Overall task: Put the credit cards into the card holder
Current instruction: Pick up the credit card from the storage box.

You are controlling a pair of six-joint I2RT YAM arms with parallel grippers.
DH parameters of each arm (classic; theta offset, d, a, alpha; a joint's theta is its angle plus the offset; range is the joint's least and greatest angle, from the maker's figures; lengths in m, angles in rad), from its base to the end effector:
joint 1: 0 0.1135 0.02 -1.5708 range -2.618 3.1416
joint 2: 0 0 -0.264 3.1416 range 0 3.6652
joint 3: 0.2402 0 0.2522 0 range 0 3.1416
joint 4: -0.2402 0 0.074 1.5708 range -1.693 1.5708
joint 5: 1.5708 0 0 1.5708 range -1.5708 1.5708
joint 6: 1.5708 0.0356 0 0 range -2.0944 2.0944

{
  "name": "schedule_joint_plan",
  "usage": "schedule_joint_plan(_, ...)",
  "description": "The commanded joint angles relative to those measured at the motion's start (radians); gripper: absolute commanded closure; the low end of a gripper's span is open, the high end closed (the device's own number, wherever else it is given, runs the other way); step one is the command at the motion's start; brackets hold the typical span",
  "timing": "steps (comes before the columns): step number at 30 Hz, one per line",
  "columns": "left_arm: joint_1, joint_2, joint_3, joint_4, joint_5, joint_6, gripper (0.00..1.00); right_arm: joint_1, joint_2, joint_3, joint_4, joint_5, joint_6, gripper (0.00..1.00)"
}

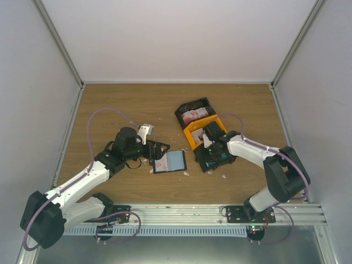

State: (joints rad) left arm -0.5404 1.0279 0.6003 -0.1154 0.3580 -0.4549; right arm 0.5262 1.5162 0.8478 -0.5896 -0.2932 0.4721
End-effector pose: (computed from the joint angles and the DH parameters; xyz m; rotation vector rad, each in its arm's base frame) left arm 0.1851 -0.1256 0.2371 0.3212 2.2069 -0.9506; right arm 0.2268 0.1436 0.1695 -0.1483 2.9440 0.6045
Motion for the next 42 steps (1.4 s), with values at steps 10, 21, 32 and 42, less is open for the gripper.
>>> schedule_joint_plan(10, 0.000, 0.010, -0.003, 0.046, -0.018, 0.011, 0.01, 0.051, 0.018, 0.067, -0.091, 0.013, -0.094, 0.59)
schedule_joint_plan(21, 0.000, 0.019, 0.000, 0.047, -0.018, 0.010, 0.01, 0.051, -0.023, 0.061, -0.082, -0.007, -0.080, 0.60)
schedule_joint_plan(32, 0.000, 0.022, -0.003, 0.052, -0.013, 0.009, 0.01, 0.050, -0.043, 0.056, -0.085, 0.011, -0.059, 0.66)
schedule_joint_plan(42, 0.000, 0.026, 0.000, 0.052, -0.009, 0.008, 0.01, 0.047, -0.056, 0.050, -0.082, 0.004, -0.049, 0.70)
